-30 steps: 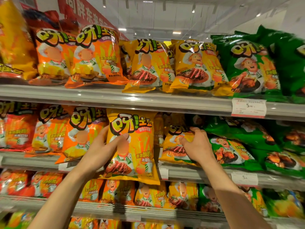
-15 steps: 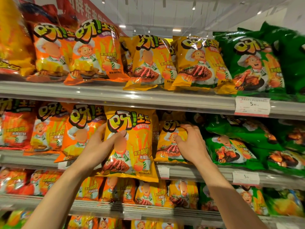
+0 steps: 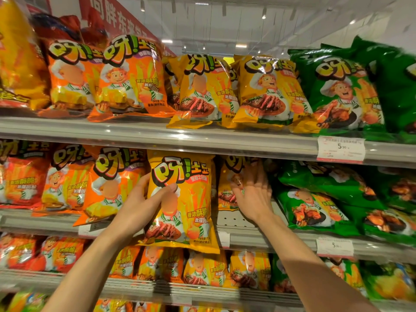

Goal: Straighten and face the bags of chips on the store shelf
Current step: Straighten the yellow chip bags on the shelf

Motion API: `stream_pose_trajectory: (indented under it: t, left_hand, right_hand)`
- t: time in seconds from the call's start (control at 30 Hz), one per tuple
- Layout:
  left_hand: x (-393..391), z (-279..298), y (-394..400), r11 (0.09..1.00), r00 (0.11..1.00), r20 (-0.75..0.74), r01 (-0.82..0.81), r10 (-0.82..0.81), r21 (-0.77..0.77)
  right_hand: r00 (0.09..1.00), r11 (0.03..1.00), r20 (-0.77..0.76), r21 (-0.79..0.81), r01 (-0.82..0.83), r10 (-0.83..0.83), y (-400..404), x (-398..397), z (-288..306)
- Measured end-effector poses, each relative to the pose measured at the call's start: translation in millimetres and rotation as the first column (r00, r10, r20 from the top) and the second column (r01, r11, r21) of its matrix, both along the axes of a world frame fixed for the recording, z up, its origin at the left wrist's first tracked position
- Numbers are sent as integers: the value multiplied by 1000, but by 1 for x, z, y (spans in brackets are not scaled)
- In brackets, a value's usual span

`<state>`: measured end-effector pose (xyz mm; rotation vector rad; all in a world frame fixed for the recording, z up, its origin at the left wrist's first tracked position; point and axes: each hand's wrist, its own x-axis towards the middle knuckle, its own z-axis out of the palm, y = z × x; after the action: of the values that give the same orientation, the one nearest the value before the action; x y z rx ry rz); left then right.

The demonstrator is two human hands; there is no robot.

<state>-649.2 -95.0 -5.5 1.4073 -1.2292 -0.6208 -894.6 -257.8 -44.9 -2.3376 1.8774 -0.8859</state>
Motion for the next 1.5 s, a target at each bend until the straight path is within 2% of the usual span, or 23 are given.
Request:
stream_pose_trajectory:
  t: [0.1,0.23,0.4,0.5,0.57,0.67,0.73,0.8,0.93,1.03,1.1,1.2,1.3,1.37,1.43,1.5]
  left_hand:
    - [1,0,-1,1000,1000,8,-7,7,11]
    - [-3,-3,0,1000,1000,14,-7,7,-8]
    - [-6,-1,2,1000,1000,14,-21,21,-6]
    - [-10,1,4,1000,1000,13,-13,13,-9]
    - [-11,0,5,1000,1000,13,-8,8,-9]
    - [-19,-4,3,1000,1000,15,-13,13,-23]
    - [-28,-9,1,1000,999,35,-9,10,-28]
    - [-38,-11,-4,1000,998,61,8,-7,-18]
    - [-63,-15,-22,999,995,96,36,-32,-34]
    - [-81,-12,-27,998,987,152,60,-56,-24]
    - [-77,-14,-28,997,988,148,54,-46,-54]
    - [-61,-17,-27,983,973,203,-79,112,-164]
    - [-52,-19,-25,951,924,293,-171,245,-256]
    - [-48,-25,-27,953,890,372,-179,262,-243]
    - [-45,-31,-30,959,851,457,-168,258,-228]
    - [-44,-34,-30,961,829,501,-147,248,-233]
  right_hand:
    - [998,999,50,23,37,-38,7,-6,-4]
    - [999,986,37,168,-6,0,13,-5,-8]
    - [999,996,30,76,-42,40,-2,6,-5]
    - [999,989,-11,140,-38,40,-13,5,-7]
    - [1000,985,19,173,-17,14,-11,0,-6]
    - [993,996,118,85,-25,15,6,-7,2]
    - [955,995,283,16,-94,85,27,-12,10]
    - [880,981,442,-6,-193,175,51,-15,15]
    - [668,878,706,141,-458,235,81,-12,18]
    - [597,884,776,115,-453,205,71,-10,14]
    - [581,898,789,91,-431,199,60,-9,19]
    - [636,926,743,62,-374,207,44,-7,30]
    - [775,969,619,88,-231,129,31,3,28]
    - [866,973,492,145,-179,86,36,10,21]
    - [862,981,503,121,-150,70,47,10,14]
    - [844,988,520,5,-154,129,56,5,6]
